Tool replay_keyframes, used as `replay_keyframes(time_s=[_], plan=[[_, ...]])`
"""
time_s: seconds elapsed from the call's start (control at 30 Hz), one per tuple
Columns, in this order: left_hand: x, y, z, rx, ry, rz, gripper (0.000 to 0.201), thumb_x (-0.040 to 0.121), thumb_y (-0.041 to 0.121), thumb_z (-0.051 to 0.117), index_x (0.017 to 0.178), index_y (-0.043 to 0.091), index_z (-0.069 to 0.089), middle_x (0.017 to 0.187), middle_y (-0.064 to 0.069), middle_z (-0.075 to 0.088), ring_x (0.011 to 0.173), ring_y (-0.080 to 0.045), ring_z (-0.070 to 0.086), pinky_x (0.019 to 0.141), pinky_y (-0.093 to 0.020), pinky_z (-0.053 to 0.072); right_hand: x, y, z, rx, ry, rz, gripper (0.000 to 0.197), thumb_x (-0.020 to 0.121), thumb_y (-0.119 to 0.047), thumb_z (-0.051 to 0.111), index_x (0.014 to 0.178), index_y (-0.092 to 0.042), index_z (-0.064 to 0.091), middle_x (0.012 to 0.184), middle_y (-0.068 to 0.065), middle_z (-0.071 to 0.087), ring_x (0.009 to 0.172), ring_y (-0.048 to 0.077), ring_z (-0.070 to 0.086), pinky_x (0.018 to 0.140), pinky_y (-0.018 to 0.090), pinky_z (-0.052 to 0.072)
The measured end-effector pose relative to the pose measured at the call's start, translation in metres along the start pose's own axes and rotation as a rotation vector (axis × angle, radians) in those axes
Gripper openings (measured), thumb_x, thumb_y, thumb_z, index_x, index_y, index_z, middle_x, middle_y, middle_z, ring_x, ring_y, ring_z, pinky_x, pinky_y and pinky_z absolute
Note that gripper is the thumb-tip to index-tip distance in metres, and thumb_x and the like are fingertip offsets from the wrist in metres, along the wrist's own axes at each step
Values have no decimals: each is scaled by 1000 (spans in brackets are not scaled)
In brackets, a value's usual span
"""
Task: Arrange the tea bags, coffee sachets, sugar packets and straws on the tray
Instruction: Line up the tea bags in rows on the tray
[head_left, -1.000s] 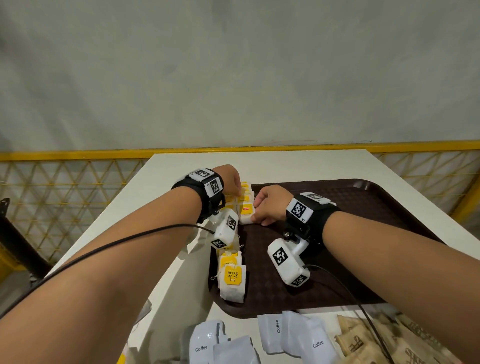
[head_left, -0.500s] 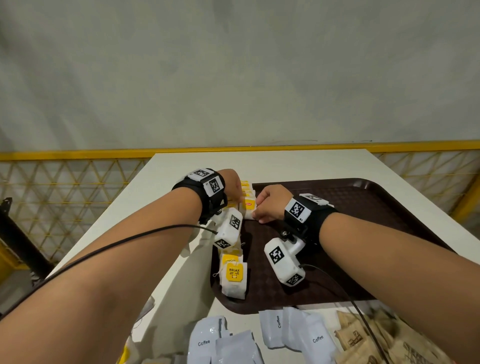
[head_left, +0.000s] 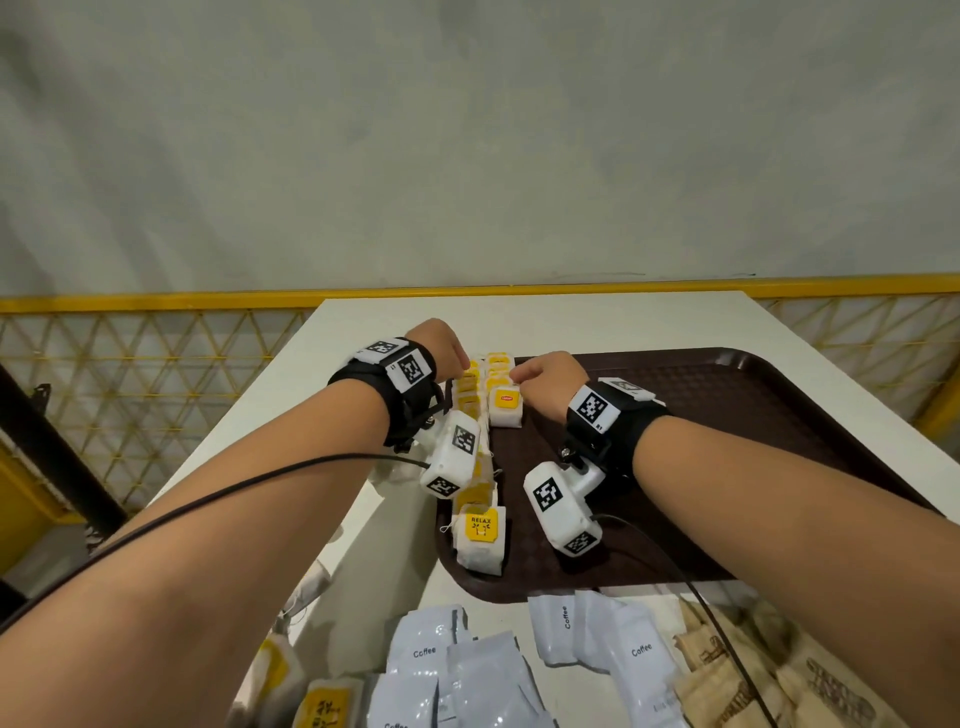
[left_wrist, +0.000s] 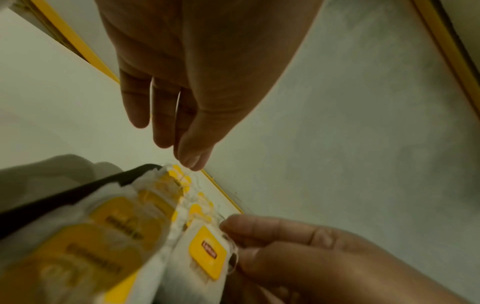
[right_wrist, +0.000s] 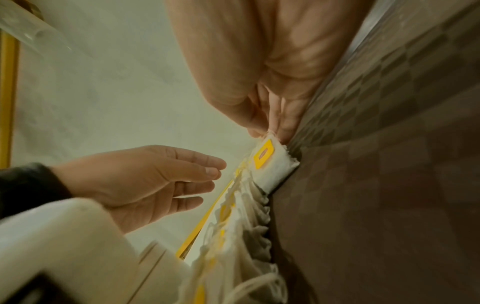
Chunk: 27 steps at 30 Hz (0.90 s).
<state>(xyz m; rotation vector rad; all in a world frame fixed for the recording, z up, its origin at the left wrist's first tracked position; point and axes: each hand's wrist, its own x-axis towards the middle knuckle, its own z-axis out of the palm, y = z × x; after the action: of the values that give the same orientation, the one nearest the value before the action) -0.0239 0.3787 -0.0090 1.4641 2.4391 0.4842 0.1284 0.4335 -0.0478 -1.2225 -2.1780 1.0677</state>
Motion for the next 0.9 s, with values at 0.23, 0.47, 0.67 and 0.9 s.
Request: replay_keyframes(time_s=[0.23,0.47,0.67,0.9], plan=[[-2,0,10,-4,10,-14,21,87,15,66,105,8,73,110,-8,69,104,-23,62,90,-32,51,3,3,-3,24,43,-8,32,88,2,51,112,-10,69,120,9,66,110,22,60,87,23,45],[-1,1,8,-100,57,-46,27,92,8,57,116,4,66,122,-10,63,114,-25,57,90,-30,45,9,-1,-1,21,-7,18,39,87,5,52,124,-6,62,128,10,61,116,23,57,86,21,44],[-6,0,9,-66,19,9,19,88,12,64,106,9,72,113,-7,68,105,-22,61,89,-30,49,11,6,-3,-18,-63,118,14,78,-12,72,73,-16,60,82,6,63,86,25,64,85,37,55],[-7,5,12,-48,1,-5,18,87,16,66,102,9,73,108,-8,69,103,-23,62,87,-32,50,6,5,0,-116,-25,37,24,72,-6,76,63,-22,61,75,1,65,83,22,68,79,36,58]])
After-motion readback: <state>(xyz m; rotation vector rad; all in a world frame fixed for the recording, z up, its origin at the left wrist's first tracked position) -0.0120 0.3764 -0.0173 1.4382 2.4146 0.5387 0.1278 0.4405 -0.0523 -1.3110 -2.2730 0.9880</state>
